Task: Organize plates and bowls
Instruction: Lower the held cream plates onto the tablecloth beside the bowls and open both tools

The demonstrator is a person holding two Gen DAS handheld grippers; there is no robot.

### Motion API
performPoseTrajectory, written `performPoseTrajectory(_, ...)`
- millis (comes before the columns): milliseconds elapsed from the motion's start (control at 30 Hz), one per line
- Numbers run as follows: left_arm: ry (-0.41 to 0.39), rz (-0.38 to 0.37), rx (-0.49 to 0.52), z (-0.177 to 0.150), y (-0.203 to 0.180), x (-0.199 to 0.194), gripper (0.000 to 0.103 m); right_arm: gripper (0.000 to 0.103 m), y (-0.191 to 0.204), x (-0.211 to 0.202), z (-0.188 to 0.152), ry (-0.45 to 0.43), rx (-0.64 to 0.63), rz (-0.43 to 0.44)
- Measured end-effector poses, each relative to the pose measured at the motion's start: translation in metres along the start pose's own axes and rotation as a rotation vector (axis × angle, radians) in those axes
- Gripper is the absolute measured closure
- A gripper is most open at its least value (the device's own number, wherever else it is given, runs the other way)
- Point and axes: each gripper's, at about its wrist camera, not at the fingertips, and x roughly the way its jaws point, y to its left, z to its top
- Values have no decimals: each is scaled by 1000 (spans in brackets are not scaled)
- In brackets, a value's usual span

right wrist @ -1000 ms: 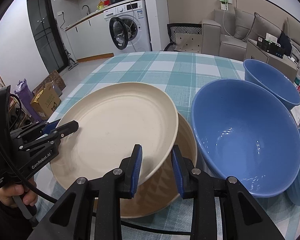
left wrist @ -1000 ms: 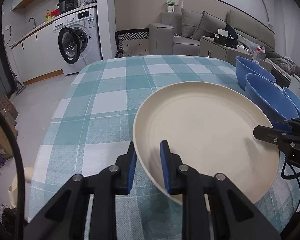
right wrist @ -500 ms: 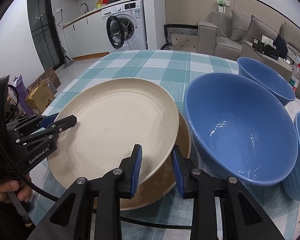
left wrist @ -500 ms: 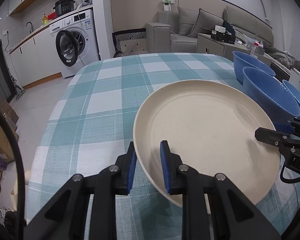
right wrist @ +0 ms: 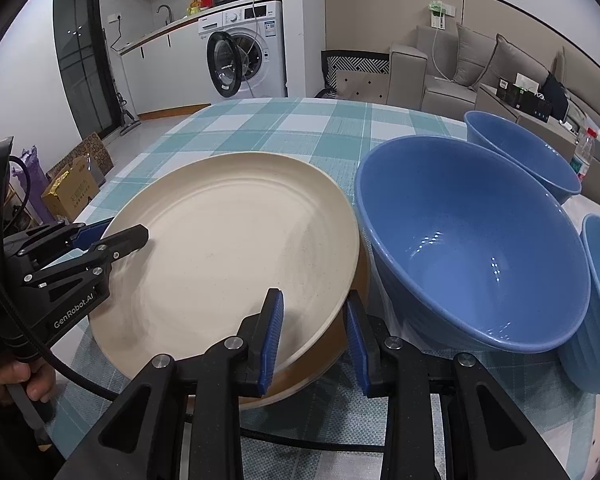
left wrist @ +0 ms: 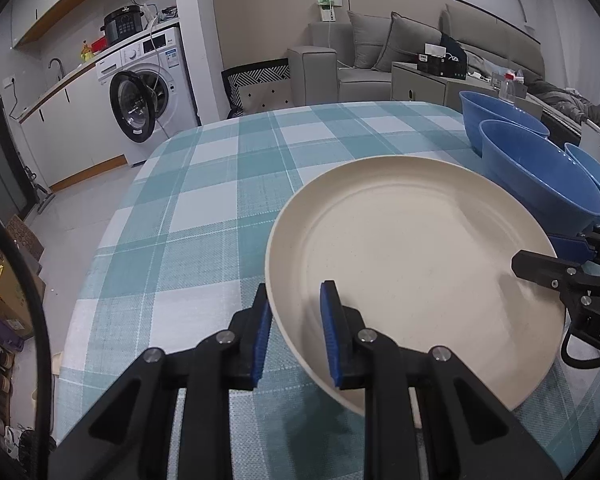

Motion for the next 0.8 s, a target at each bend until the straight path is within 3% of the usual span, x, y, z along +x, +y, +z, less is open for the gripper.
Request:
performPoseTrajectory(533,22,12,49,-3,-11,4,77,71,2,1,-2,5,-50,-79)
performPoseTrajectory(800,45,11,84,-4,-15,5,55,62,4,6,-3,25,-75,-84)
